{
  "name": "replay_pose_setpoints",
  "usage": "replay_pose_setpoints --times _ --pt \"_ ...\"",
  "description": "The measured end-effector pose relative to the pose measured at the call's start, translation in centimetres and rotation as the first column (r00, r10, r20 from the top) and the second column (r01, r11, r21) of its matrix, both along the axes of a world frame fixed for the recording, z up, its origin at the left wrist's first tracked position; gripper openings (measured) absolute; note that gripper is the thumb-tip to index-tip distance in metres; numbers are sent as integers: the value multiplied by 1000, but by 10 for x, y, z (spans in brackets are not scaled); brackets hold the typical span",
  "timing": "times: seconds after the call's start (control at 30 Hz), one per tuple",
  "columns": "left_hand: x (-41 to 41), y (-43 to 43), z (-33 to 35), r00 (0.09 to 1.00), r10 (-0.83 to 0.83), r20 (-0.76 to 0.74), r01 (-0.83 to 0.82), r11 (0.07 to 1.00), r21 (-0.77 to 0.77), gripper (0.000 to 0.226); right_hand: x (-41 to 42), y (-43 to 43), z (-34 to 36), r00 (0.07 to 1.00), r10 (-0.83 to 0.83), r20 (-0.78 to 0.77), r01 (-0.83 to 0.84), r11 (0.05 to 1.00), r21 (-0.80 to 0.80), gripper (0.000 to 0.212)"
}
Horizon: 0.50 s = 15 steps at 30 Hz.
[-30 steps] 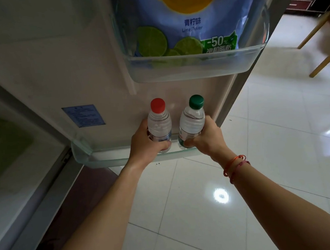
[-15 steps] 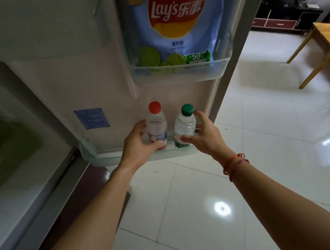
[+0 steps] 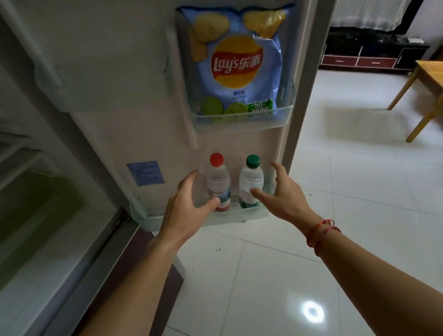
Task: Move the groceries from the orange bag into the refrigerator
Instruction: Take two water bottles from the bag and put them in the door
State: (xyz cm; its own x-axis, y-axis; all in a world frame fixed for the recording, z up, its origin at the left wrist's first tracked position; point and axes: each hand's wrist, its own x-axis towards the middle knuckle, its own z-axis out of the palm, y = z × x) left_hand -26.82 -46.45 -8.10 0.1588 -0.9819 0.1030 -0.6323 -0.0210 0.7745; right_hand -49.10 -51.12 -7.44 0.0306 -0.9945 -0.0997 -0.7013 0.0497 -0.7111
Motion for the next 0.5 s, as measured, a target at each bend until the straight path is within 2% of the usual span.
replay_pose_setpoints --times 0.27,0.4,0.5 --pt "3 41 41 962 -31 272 66 990 -121 79 -12 43 38 967 109 -230 -142 981 -134 82" --pt "10 60 48 880 13 474 87 979 -187 85 -11 64 52 907 100 -408 -211 948 -237 79" --pt "12 70 52 835 48 549 81 975 -209 88 -8 74 59 868 90 -489 -248 931 -269 79"
